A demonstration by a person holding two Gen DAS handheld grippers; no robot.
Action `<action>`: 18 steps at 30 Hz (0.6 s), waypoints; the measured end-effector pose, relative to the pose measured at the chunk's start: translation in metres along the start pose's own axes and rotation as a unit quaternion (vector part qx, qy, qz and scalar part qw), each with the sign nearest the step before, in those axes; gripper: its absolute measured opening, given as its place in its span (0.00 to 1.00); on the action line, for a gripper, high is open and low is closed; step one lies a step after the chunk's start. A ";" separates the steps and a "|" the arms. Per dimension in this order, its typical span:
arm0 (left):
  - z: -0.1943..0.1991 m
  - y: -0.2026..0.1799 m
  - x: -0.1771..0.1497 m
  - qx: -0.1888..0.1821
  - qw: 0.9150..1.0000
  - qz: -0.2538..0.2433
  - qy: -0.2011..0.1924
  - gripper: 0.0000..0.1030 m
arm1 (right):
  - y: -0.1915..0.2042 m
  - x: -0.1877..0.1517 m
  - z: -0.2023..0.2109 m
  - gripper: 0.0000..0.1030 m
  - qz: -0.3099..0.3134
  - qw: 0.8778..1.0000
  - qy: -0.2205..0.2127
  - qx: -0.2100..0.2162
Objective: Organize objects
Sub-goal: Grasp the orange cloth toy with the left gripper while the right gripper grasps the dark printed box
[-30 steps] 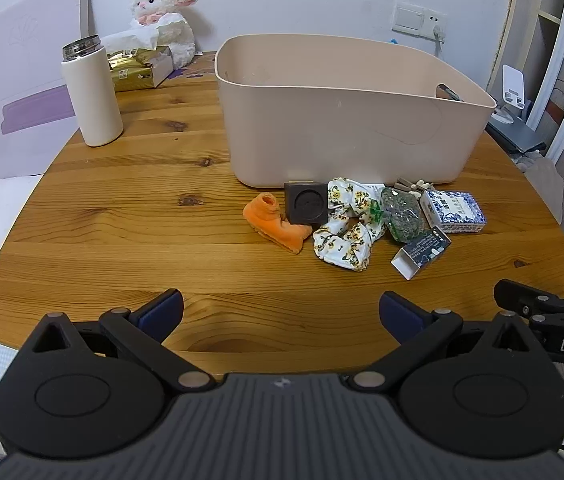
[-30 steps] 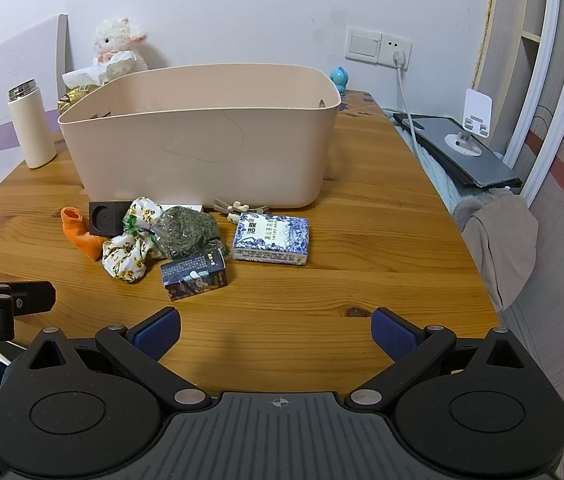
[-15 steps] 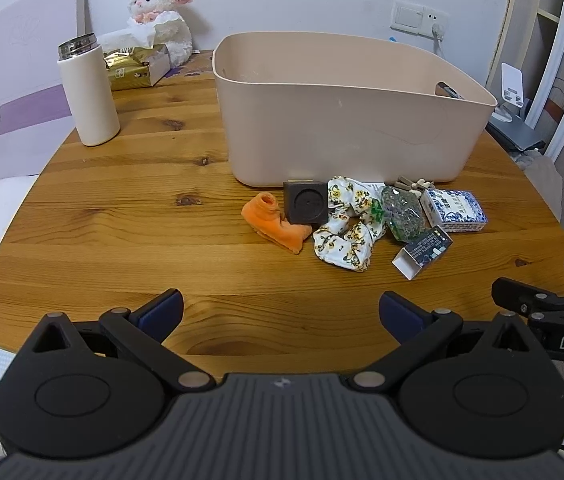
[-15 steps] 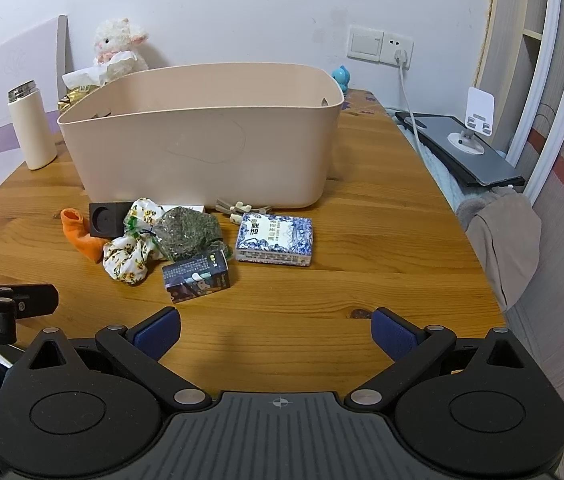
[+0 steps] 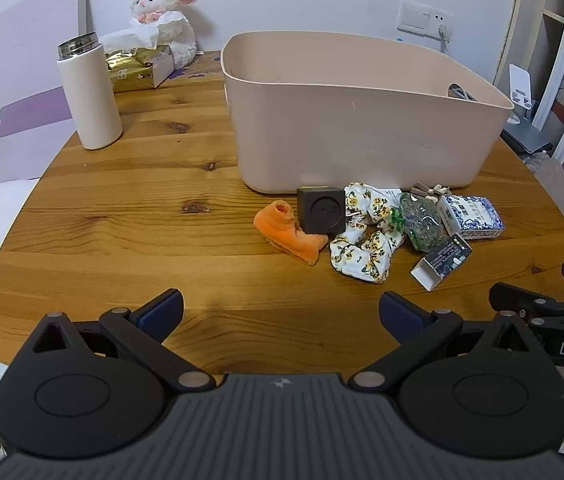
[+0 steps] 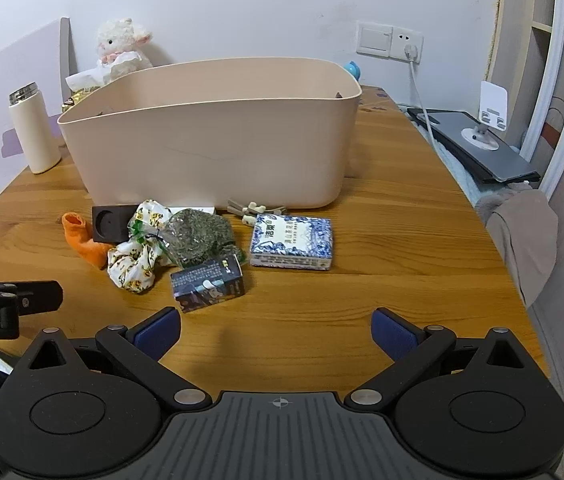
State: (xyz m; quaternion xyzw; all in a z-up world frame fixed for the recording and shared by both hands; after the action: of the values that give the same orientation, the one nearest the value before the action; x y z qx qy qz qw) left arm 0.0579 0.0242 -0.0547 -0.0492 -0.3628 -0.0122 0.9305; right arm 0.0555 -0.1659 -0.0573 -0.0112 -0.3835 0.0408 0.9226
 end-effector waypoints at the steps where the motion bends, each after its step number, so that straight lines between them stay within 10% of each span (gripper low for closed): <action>1: -0.002 0.000 0.001 -0.001 1.000 -0.001 0.000 1.00 | 0.001 0.000 -0.002 1.00 -0.002 1.000 -0.002 0.002; 18: -0.041 0.019 0.025 -0.017 0.999 -0.026 -0.027 1.00 | 0.018 0.001 -0.031 0.89 0.019 0.999 -0.007 0.031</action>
State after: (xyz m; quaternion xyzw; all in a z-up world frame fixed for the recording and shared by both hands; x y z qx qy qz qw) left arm 0.1050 0.0389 -0.0692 -0.0565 -0.3889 -0.0411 0.9186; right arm 0.0771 -0.1478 -0.0793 0.0106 -0.3883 0.0707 0.9188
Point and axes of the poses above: each gripper's, at about its wrist camera, not at the fingertips, and z roughly against the way its jaws point, y to its left, x to its top, the point moved 6 cm from there along -z, roughly the way its jaws point, and after that the axes turned 6 degrees about -x, right-handed, at the moved point
